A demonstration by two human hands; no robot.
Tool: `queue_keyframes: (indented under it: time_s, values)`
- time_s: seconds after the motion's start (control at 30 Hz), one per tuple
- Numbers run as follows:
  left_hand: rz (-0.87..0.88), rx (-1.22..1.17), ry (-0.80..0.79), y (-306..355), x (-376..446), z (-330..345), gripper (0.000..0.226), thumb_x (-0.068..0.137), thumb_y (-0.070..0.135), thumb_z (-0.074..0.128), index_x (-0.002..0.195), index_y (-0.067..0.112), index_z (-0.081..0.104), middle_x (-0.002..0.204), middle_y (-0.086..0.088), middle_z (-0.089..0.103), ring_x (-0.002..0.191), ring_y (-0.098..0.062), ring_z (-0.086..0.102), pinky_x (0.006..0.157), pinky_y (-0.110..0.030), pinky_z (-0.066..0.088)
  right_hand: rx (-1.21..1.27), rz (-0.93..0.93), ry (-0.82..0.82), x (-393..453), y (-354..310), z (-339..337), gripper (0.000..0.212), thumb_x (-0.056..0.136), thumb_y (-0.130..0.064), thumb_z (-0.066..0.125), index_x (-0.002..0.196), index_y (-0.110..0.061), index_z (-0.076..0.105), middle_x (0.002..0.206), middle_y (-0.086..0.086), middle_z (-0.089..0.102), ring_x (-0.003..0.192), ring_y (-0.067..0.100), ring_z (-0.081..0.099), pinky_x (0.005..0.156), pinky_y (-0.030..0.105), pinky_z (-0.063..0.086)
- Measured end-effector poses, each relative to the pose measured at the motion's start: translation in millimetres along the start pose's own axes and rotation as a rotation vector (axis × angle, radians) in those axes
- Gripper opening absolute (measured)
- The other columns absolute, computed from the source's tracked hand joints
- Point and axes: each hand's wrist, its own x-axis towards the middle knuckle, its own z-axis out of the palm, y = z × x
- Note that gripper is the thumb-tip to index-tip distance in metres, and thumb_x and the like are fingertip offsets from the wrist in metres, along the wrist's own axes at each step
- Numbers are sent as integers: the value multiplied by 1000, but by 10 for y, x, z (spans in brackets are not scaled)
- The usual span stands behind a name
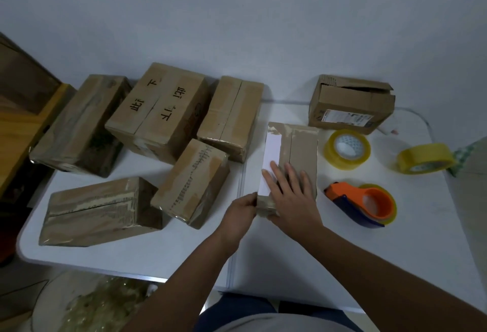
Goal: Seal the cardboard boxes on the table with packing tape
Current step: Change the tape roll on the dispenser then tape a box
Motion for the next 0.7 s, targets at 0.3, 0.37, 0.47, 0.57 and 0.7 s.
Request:
queue_keyframes:
  time_s: [0.3,0.37,0.47,0.57,0.7]
  values:
    - [205,514,-174,-25,121,-299,63,98,22,61,154,32,33,145,3,54,127,-14,57,106,-33,47,10,1,18,-13,-18,-2,113,69,-55,77,157,-19,16,164,10,9,149,37,12,117,59,17]
    - [205,606,-186,93,202,-354,73,95,23,66,156,28,27,147,-3,52,123,-17,60,102,-29,47,-2,1,16,3,-8,-7,116,67,-56,78,157,-19,14,164,10,8,149,37,12,117,60,16]
    - [235,704,-239,229,295,-406,79,93,19,68,157,28,23,153,-3,45,115,-16,64,96,-27,48,7,-10,9,11,22,10,118,66,-58,78,157,-20,13,164,10,7,149,38,12,116,60,16]
    - [232,700,-237,193,320,-421,88,92,20,70,158,32,14,165,2,18,130,-18,54,94,-23,50,58,-25,-59,22,37,11,117,68,-63,74,157,-22,10,165,8,2,150,37,7,117,61,15]
    - [244,515,-225,115,280,-411,101,84,34,77,157,40,7,166,11,6,143,-21,37,100,-27,47,348,-87,-72,53,197,-219,82,90,-64,50,154,-40,5,162,-9,-17,147,22,-25,119,51,-9]
